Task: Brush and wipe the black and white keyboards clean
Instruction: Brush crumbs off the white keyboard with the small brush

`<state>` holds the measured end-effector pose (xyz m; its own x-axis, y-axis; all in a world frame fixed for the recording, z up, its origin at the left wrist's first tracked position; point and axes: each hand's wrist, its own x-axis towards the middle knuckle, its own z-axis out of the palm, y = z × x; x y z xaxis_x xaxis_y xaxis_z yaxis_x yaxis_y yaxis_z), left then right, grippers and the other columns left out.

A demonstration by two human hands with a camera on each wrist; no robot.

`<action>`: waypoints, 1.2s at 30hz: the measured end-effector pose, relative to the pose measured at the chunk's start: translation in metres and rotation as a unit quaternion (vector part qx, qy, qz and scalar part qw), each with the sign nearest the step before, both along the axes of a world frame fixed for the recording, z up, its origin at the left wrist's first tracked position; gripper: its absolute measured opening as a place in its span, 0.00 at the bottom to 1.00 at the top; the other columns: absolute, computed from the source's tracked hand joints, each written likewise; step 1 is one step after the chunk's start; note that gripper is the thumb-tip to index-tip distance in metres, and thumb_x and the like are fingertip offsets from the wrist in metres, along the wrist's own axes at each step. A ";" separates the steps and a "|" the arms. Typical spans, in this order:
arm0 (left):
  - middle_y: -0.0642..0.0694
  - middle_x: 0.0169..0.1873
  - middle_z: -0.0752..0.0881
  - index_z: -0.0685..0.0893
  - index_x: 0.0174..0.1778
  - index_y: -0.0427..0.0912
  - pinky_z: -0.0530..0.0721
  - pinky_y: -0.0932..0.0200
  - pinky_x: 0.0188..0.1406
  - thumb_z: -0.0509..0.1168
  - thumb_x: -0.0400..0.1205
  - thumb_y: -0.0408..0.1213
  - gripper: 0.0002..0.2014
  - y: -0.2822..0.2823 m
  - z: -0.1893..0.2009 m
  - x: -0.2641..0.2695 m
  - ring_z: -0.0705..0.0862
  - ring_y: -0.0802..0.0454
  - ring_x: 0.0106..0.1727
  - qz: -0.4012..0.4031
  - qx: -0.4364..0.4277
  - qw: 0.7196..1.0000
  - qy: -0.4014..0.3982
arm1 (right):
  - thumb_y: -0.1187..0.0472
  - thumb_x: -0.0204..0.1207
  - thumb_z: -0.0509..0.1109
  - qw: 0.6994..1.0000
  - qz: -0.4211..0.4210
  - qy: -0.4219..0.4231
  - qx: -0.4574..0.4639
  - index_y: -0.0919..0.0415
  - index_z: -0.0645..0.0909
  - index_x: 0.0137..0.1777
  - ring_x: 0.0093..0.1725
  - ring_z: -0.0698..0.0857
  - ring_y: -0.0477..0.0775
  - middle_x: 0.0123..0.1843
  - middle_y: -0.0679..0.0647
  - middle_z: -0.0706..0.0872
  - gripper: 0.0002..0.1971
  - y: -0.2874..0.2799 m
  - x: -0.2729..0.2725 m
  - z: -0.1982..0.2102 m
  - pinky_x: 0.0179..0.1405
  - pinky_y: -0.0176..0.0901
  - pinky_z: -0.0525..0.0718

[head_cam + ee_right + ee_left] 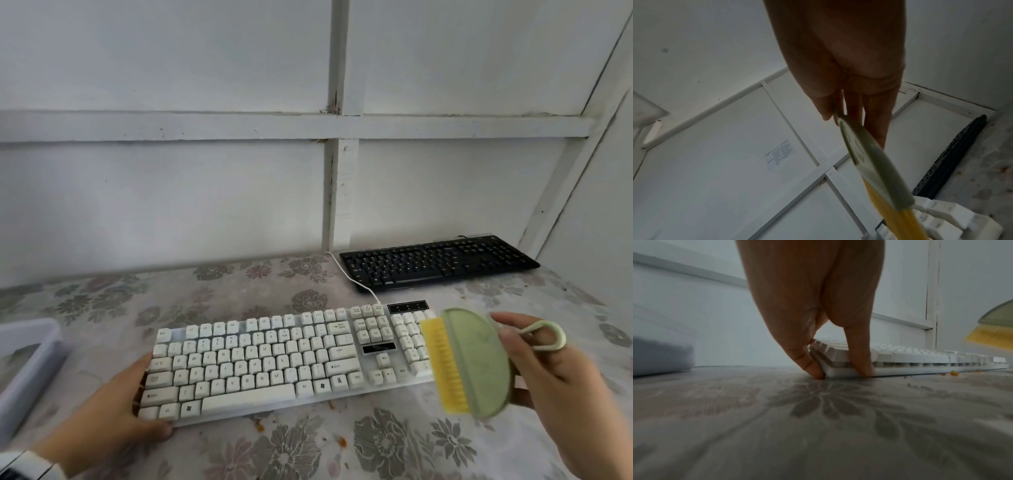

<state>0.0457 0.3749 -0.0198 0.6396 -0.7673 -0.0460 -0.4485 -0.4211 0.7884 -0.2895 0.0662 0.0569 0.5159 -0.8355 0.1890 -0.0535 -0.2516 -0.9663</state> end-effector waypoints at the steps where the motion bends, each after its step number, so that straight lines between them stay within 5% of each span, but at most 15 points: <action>1: 0.83 0.46 0.81 0.68 0.58 0.69 0.76 0.71 0.48 0.82 0.43 0.40 0.48 0.000 0.000 0.000 0.83 0.73 0.50 0.002 0.005 1.000 0.005 | 0.14 0.33 0.66 1.000 -0.002 0.009 0.001 0.40 0.85 0.49 0.34 0.87 0.49 0.39 0.52 0.89 0.45 0.000 -0.001 0.000 0.28 0.50 0.89; 8: 0.75 0.49 0.85 0.71 0.61 0.68 0.82 0.62 0.52 0.82 0.42 0.50 0.49 0.005 -0.003 0.007 0.86 0.67 0.52 0.022 0.051 0.998 -0.008 | 0.13 0.25 0.65 0.999 -0.012 0.046 0.027 0.42 0.85 0.44 0.44 0.87 0.62 0.37 0.52 0.88 0.48 -0.009 -0.006 -0.006 0.26 0.50 0.86; 13: 0.68 0.49 0.88 0.77 0.57 0.76 0.83 0.51 0.59 0.83 0.35 0.61 0.49 0.010 -0.005 0.010 0.87 0.59 0.52 0.039 0.070 0.997 0.008 | 0.15 0.24 0.68 0.998 0.001 0.039 0.045 0.45 0.85 0.41 0.40 0.86 0.67 0.34 0.56 0.88 0.47 -0.014 -0.007 -0.012 0.23 0.50 0.86; 16: 0.69 0.44 0.88 0.78 0.56 0.64 0.84 0.55 0.55 0.82 0.33 0.57 0.50 0.006 -0.001 0.004 0.88 0.62 0.49 0.054 0.081 0.995 0.010 | 0.17 0.22 0.70 0.998 0.003 0.027 0.063 0.47 0.85 0.39 0.36 0.86 0.66 0.32 0.57 0.87 0.47 -0.015 -0.006 -0.012 0.23 0.53 0.86; 20: 0.65 0.46 0.88 0.75 0.54 0.66 0.81 0.65 0.49 0.79 0.34 0.59 0.47 0.000 0.005 -0.004 0.85 0.65 0.49 0.061 0.128 0.989 -0.026 | 0.19 0.21 0.73 0.996 0.002 0.012 0.090 0.48 0.86 0.37 0.30 0.86 0.60 0.29 0.55 0.87 0.45 -0.017 -0.005 -0.014 0.23 0.52 0.86; 24: 0.61 0.54 0.79 0.67 0.61 0.65 0.77 0.61 0.57 0.69 0.40 0.63 0.48 -0.003 0.006 -0.010 0.80 0.60 0.55 0.072 0.170 0.980 -0.069 | 0.31 0.38 0.77 0.993 0.016 -0.016 0.119 0.56 0.84 0.41 0.23 0.85 0.51 0.34 0.61 0.84 0.35 -0.020 -0.006 -0.008 0.20 0.47 0.84; 27: 0.58 0.59 0.75 0.62 0.67 0.63 0.75 0.61 0.64 0.64 0.42 0.66 0.51 -0.005 0.008 -0.015 0.78 0.57 0.60 0.067 0.204 0.973 -0.086 | 0.45 0.57 0.71 0.987 0.024 -0.051 0.148 0.63 0.81 0.47 0.23 0.84 0.53 0.39 0.63 0.80 0.24 -0.026 -0.007 -0.003 0.18 0.46 0.84; 29: 0.60 0.59 0.76 0.61 0.67 0.65 0.75 0.65 0.60 0.64 0.43 0.66 0.50 -0.003 0.010 -0.016 0.80 0.60 0.57 0.067 0.204 0.973 -0.083 | 0.52 0.65 0.69 0.984 0.031 -0.070 0.163 0.66 0.80 0.50 0.21 0.83 0.51 0.37 0.62 0.80 0.20 -0.028 -0.007 0.001 0.18 0.45 0.84; 34: 0.58 0.55 0.78 0.66 0.67 0.62 0.75 0.70 0.44 0.74 0.50 0.62 0.47 0.003 0.014 -0.022 0.80 0.60 0.51 0.092 0.173 0.977 -0.088 | 0.47 0.37 0.83 0.983 0.063 -0.084 0.152 0.63 0.84 0.45 0.27 0.87 0.54 0.33 0.58 0.87 0.34 -0.024 0.003 0.008 0.23 0.47 0.86; 36: 0.54 0.55 0.77 0.69 0.72 0.52 0.76 0.68 0.40 0.80 0.62 0.49 0.43 0.010 0.010 -0.017 0.80 0.57 0.49 0.114 0.158 0.975 -0.104 | 0.49 0.42 0.87 0.981 0.100 -0.091 0.140 0.63 0.85 0.45 0.32 0.88 0.55 0.39 0.64 0.89 0.30 -0.018 0.011 0.013 0.26 0.46 0.87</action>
